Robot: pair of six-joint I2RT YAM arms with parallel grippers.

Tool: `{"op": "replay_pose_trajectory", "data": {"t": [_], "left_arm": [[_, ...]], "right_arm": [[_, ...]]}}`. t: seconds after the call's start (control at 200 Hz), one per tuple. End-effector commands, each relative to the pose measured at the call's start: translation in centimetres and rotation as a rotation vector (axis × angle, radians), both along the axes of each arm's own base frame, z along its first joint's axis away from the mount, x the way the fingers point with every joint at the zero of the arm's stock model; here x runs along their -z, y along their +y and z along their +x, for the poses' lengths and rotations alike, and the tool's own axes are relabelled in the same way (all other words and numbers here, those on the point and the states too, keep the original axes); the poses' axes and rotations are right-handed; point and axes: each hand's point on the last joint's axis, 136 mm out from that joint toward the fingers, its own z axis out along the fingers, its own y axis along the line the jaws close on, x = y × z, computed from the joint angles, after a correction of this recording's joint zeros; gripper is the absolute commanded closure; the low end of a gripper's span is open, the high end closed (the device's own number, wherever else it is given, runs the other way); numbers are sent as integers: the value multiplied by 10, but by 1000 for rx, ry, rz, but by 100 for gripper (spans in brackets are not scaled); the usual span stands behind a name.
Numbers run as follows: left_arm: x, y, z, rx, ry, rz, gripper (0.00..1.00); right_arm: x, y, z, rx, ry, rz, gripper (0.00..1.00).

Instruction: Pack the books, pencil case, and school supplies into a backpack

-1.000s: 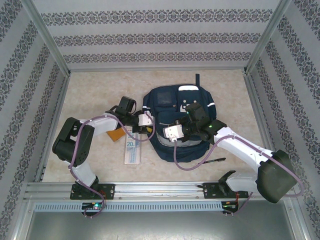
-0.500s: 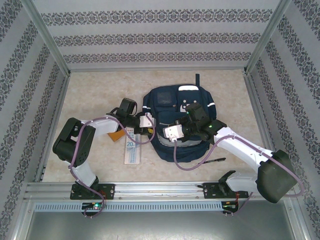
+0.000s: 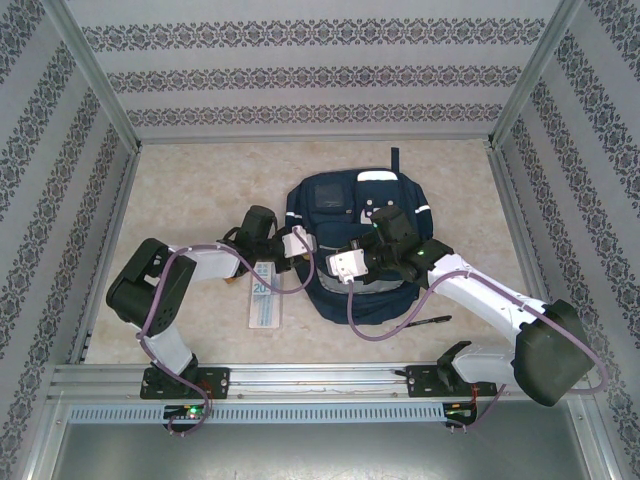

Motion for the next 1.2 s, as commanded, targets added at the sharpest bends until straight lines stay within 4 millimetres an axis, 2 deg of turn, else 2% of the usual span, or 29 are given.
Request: {"op": "replay_pose_trajectory", "data": {"t": [0.0,0.075,0.165,0.36,0.485,0.655,0.68,0.745,0.774,0.794,0.809,0.914,1.034,1.104,1.149,1.194], "left_arm": [[-16,-6,5,-8,-91,-60,100],[-19,-5,1,6,-124,-74,100],[-28,2,12,-55,-147,-127,100],[-52,35,77,-346,-201,-287,100],[-51,48,103,-440,-196,-324,100],[-39,60,122,-560,-163,-323,100],[-40,61,123,-570,-165,-326,93],[-43,62,119,-564,-183,-339,54],[-47,61,115,-548,-196,-348,41],[-49,60,111,-531,-200,-354,37],[-51,59,107,-514,-203,-359,35],[-61,49,77,-366,-227,-361,31],[-72,51,52,-312,-243,-344,27],[-77,57,43,-323,-228,-304,25],[-80,63,37,-352,-190,-277,24],[-89,74,42,-453,-131,-262,22]], "right_arm": [[-18,7,-1,-22,-38,49,100],[-15,6,-1,-20,-39,42,100],[-13,3,-2,-18,-43,35,100],[-6,0,-7,-20,-40,27,100],[2,1,-10,-31,-35,5,100],[12,3,-10,-30,-31,-28,100],[11,3,-7,-17,-28,-23,100],[8,4,-1,18,-18,3,100],[6,4,3,39,-15,23,100],[4,4,6,56,-11,35,95],[3,5,7,68,-7,46,87],[-8,2,29,203,29,134,53],[-32,-4,53,413,107,265,35],[-50,-10,68,596,164,374,4],[-65,-12,74,697,213,455,2],[-78,-15,77,804,297,557,2]]}}
